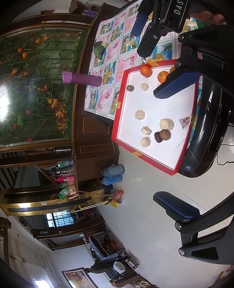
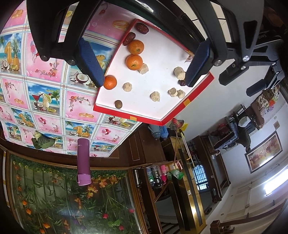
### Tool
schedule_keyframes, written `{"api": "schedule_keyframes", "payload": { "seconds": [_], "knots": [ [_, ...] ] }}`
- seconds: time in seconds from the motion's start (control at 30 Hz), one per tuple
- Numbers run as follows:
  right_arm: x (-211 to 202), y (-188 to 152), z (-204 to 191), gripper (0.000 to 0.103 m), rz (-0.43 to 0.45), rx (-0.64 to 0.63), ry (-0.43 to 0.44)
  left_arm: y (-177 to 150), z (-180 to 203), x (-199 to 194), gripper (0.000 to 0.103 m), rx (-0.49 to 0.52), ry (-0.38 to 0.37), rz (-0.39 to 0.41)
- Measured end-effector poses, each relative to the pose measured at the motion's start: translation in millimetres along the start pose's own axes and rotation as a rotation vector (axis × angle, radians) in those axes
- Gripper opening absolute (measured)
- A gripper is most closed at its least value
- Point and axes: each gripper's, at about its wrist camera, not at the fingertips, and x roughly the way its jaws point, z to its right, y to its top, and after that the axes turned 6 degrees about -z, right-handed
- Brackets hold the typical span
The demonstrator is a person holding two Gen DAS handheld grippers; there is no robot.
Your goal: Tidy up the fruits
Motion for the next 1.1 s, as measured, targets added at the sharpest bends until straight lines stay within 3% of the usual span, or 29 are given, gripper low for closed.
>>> {"api": "schedule_keyframes", "payload": {
  "seconds": [1.1],
  "knots": [
    [14.9,2.2,8.3,0.091,-0.026,0.012,-0.007,17.3,7.2,15.3,0.103,0.019,-0.063,-0.008]
  ]
}}
